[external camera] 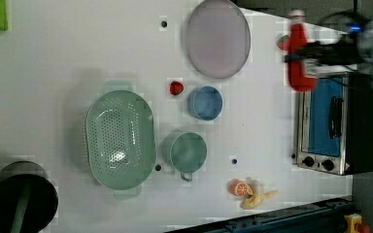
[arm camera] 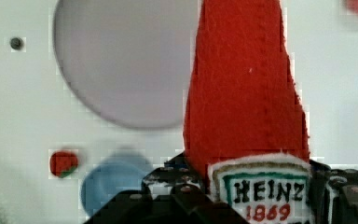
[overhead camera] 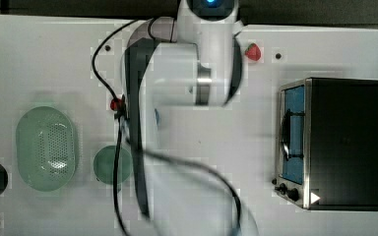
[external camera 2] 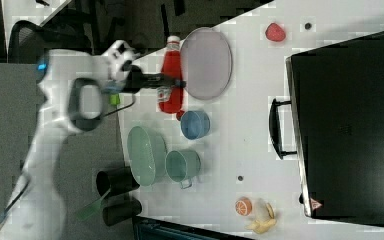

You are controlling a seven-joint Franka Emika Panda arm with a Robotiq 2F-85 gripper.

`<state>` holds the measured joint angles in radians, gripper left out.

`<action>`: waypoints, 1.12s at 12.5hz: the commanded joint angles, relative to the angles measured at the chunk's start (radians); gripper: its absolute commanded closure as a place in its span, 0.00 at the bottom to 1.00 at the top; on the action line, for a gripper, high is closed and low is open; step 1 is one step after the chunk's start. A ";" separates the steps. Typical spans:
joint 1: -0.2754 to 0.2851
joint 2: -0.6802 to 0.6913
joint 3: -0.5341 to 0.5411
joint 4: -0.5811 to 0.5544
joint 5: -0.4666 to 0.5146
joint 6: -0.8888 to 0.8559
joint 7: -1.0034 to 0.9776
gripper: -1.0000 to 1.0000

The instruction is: Pick ketchup from plate and place it on table.

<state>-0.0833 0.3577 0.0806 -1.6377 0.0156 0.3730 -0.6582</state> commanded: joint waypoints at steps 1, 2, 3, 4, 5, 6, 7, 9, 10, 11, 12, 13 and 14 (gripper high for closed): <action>-0.024 -0.117 -0.026 -0.097 0.011 -0.055 0.093 0.42; -0.024 -0.156 -0.033 -0.156 0.011 -0.050 0.116 0.42; -0.024 -0.192 -0.038 -0.218 0.011 -0.036 0.129 0.42; -0.024 -0.224 -0.042 -0.283 0.011 -0.007 0.136 0.42; -0.024 -0.251 -0.046 -0.352 0.011 0.047 0.137 0.42; -0.024 -0.270 -0.049 -0.423 0.011 0.116 0.137 0.42; -0.024 -0.281 -0.049 -0.494 0.011 0.190 0.137 0.42; -0.024 -0.277 -0.049 -0.612 0.011 0.345 0.140 0.42; -0.023 -0.269 -0.048 -0.657 0.011 0.415 0.140 0.42; -0.022 -0.253 -0.047 -0.690 0.011 0.465 0.141 0.42; -0.022 -0.230 -0.047 -0.715 0.011 0.490 0.141 0.42; -0.022 -0.199 -0.047 -0.727 0.011 0.507 0.141 0.42; -0.022 -0.165 -0.047 -0.727 0.011 0.529 0.141 0.42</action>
<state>-0.1054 0.2379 0.0311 -2.4141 0.0190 0.8716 -0.5591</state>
